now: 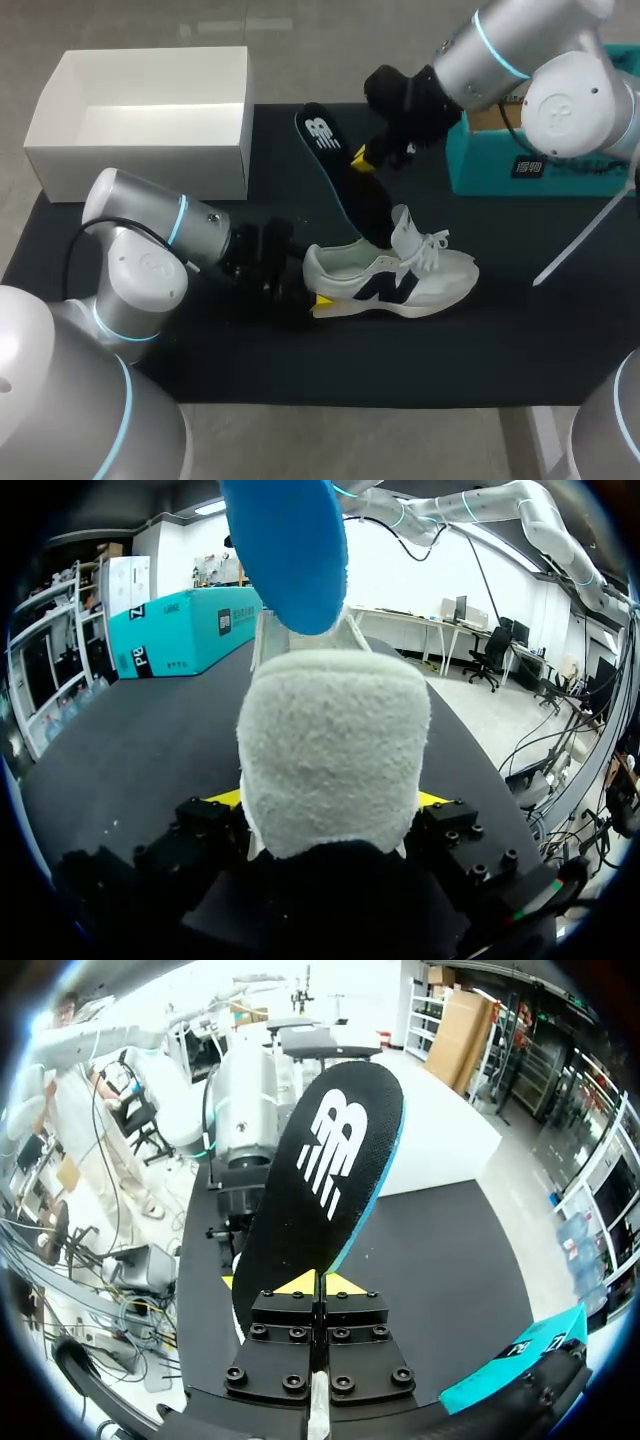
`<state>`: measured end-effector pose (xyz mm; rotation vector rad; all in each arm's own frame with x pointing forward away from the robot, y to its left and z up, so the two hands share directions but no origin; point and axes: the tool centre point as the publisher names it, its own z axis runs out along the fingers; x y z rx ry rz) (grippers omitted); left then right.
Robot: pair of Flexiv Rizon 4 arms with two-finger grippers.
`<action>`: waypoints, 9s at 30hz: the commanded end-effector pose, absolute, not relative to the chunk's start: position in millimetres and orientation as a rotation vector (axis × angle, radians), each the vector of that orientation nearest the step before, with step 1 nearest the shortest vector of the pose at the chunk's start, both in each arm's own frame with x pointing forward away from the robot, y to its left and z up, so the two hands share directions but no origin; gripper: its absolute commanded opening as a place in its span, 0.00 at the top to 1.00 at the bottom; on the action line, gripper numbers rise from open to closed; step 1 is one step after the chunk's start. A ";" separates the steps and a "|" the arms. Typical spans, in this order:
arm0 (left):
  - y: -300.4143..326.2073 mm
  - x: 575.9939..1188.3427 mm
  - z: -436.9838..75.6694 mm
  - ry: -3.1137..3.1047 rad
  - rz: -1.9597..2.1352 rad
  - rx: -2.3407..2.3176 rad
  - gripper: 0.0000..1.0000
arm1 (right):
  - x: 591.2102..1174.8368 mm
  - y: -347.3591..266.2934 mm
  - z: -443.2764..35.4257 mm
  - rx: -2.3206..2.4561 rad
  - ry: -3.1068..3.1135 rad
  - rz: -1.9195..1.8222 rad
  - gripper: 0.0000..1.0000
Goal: Take the shoe out of the shoebox, open the shoe tongue, remove and reinsert the insole, then place the shoe into the shoebox
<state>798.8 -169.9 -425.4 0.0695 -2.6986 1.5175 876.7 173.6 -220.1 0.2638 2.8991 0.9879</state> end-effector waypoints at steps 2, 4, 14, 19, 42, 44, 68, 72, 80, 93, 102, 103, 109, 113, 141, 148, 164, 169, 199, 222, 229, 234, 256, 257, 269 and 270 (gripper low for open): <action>-171.0 798.9 -426.3 -2.702 1.511 0.071 1.00 | 880.1 171.6 -203.1 0.219 2.855 1.072 1.00; -171.0 798.9 -426.3 -2.702 1.511 0.071 1.00 | 881.0 171.0 -195.1 0.202 2.824 1.128 1.00; -171.0 798.9 -426.3 -2.702 1.511 0.071 1.00 | 880.7 168.9 -181.9 0.117 2.729 1.280 1.00; -171.0 798.9 -426.3 -2.702 1.511 0.071 1.00 | 880.7 168.9 -181.9 0.117 2.729 1.280 1.00; -171.0 798.9 -426.3 -2.702 1.511 0.071 1.00 | 880.7 168.9 -181.9 0.117 2.729 1.280 1.00; -171.0 798.9 -426.3 -2.702 1.511 0.071 1.00 | 875.4 166.8 -180.2 0.179 2.725 1.282 1.00; -171.0 798.9 -426.3 -2.702 1.511 0.071 1.00 | 794.2 160.6 -134.2 0.684 2.579 1.432 1.00; -171.0 798.9 -426.3 -2.702 1.511 0.071 1.00 | 776.7 162.7 -132.3 0.757 2.553 1.455 1.00; -171.0 798.9 -426.3 -2.702 1.511 0.071 1.00 | 741.8 162.2 -131.9 0.834 2.544 1.476 1.00; -171.0 798.9 -426.3 -2.702 1.511 0.071 1.00 | 690.0 153.4 -126.5 0.983 2.466 1.596 1.00; -171.0 798.9 -426.3 -2.702 1.511 0.071 1.00 | 665.0 146.3 -130.9 1.057 2.438 1.671 1.00; -171.0 798.9 -426.3 -2.702 1.511 0.071 1.00 | 663.3 147.6 -131.7 1.057 2.446 1.669 1.00; -171.0 798.9 -426.3 -2.702 1.511 0.071 1.00 | 653.2 150.2 -131.9 1.079 2.486 1.653 1.00; -171.0 798.9 -426.3 -2.702 1.511 0.071 1.00 | 646.0 144.5 -128.4 1.083 2.506 1.643 1.00; -171.0 798.9 -426.3 -2.702 1.511 0.071 1.00 | 622.5 132.7 -105.9 1.076 2.569 1.703 1.00; -171.0 798.9 -426.3 -2.702 1.511 0.071 1.00 | 610.2 135.1 -96.3 1.066 2.616 1.658 1.00; -171.0 798.9 -426.3 -2.702 1.511 0.071 1.00 | 605.7 135.0 -97.6 1.088 2.600 1.676 1.00; -171.0 798.9 -426.3 -2.702 1.511 0.071 1.00 | 605.7 135.0 -97.6 1.088 2.600 1.676 1.00; -161.8 804.2 -406.7 -2.756 1.379 -0.017 0.00 | 605.7 135.0 -97.6 1.088 2.600 1.676 1.00; -149.6 803.2 -339.7 -3.118 0.612 0.162 0.00 | 605.7 135.0 -97.6 1.088 2.600 1.676 1.00; -155.3 805.1 -332.8 -3.092 0.409 0.130 0.00 | 605.7 135.0 -97.6 1.088 2.600 1.676 1.00; -155.2 803.4 -329.0 -3.110 0.406 0.158 0.00 | 605.7 135.0 -97.6 1.088 2.600 1.676 1.00; -162.8 803.8 -331.5 -3.146 0.282 0.238 0.00 | 605.7 135.0 -97.6 1.088 2.600 1.676 1.00; -162.0 804.0 -331.0 -3.149 0.268 0.246 0.00 | 605.7 135.0 -97.6 1.088 2.600 1.676 1.00; -158.8 802.6 -329.2 -3.173 0.193 0.248 0.00 | 605.7 135.0 -97.6 1.088 2.600 1.676 1.00; -158.8 802.5 -329.1 -3.174 0.191 0.249 0.00 | 605.7 135.0 -97.6 1.088 2.600 1.676 1.00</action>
